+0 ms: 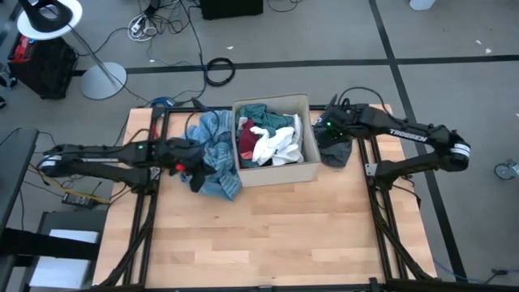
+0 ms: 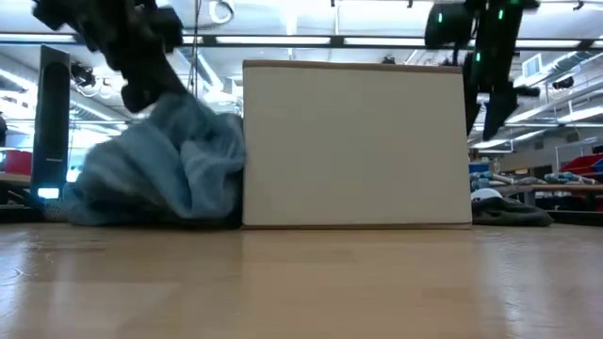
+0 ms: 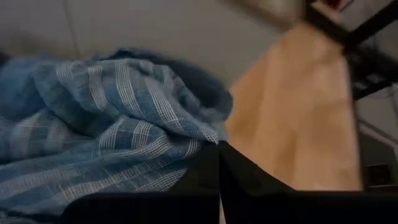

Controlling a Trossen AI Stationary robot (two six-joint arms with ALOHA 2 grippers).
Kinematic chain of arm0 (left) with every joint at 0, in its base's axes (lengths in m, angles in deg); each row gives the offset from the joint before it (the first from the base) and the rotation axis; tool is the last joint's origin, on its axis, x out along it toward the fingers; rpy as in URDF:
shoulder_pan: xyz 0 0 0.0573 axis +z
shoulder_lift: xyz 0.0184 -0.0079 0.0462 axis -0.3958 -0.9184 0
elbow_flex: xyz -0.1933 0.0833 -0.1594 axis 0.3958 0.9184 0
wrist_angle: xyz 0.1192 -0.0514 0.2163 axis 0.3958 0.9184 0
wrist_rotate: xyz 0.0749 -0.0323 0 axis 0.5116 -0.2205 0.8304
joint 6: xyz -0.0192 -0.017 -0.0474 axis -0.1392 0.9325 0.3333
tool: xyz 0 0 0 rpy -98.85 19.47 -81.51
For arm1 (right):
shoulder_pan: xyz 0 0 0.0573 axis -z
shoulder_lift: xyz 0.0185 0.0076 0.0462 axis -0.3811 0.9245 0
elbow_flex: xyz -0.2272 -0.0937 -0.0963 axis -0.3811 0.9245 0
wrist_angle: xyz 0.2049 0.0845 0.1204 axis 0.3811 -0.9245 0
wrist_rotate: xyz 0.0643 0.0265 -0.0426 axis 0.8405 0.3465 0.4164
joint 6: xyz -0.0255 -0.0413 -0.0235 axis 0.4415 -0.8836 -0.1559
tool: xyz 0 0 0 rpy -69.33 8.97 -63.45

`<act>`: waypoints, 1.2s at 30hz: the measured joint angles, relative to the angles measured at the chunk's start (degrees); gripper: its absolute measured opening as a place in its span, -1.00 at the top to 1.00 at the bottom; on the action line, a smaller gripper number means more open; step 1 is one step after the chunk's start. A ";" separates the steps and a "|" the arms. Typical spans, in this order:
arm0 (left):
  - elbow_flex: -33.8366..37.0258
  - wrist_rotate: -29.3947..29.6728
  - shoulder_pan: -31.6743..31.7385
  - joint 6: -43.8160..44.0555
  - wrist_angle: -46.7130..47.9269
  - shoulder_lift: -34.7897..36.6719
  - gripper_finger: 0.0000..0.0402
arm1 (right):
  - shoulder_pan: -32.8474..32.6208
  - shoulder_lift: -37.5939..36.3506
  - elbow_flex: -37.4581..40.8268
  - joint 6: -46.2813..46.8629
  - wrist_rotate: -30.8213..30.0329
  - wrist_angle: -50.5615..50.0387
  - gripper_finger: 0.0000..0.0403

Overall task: Sort clothes
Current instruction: Put the blue towel into the bin

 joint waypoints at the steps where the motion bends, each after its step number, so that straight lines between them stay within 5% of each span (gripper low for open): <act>1: -0.33 0.54 -1.06 0.34 0.52 1.20 1.00 | 0.98 0.15 1.93 -0.19 0.47 2.30 -0.19; 20: -11.30 6.09 -18.19 -0.14 1.25 6.61 1.00 | 6.38 4.61 29.10 2.47 6.10 29.59 -0.11; 23: -12.93 6.58 -19.76 -0.20 1.73 6.83 1.00 | 5.55 4.16 29.75 2.47 5.93 29.27 0.15; 28: -16.78 10.73 -21.16 -0.31 7.55 7.01 1.00 | 2.29 0.98 28.48 1.14 7.86 25.70 0.88; 36: -18.10 16.73 -21.43 0.60 16.32 6.90 1.00 | -4.00 -4.62 23.49 5.68 5.11 13.86 0.92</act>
